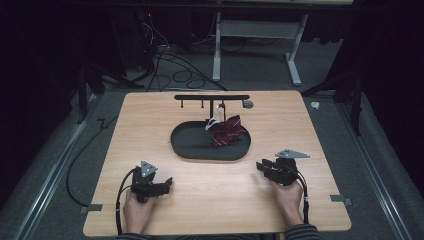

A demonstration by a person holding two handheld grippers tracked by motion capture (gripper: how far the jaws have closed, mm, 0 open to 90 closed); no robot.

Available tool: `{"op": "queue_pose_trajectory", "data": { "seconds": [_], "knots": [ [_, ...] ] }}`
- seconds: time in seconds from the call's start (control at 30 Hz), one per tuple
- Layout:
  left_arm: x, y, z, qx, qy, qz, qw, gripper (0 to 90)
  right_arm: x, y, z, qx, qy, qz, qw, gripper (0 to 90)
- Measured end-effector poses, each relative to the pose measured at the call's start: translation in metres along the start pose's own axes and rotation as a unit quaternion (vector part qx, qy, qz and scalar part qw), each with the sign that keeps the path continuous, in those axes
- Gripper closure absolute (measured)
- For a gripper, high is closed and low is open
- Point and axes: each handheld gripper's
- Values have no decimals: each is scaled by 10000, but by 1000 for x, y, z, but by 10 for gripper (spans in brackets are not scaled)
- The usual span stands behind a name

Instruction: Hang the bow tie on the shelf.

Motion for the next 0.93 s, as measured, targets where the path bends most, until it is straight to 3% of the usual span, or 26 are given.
{"op": "queue_pose_trajectory", "data": {
  "seconds": [0.33,0.4,0.63,0.93],
  "knots": [
    [0,0,0,0,1,1,10000,153,-4,12,4,-384,-164,245,9988,608],
    [0,0,0,-1,1,0,10000,153,-4,16,6,-511,-243,364,9977,584],
    [0,0,0,-2,0,-2,10000,153,-8,19,16,-957,-575,292,9933,533],
    [0,0,0,-12,7,-3,10000,153,-9,19,16,-938,-458,304,9941,486]
  ]
}}
Point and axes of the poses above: each handheld gripper's, and its own axes: y roughly forward along the jaws, x roughly out of its top, z roughly to its left, and after that the axes turned 15 degrees about z, right-handed
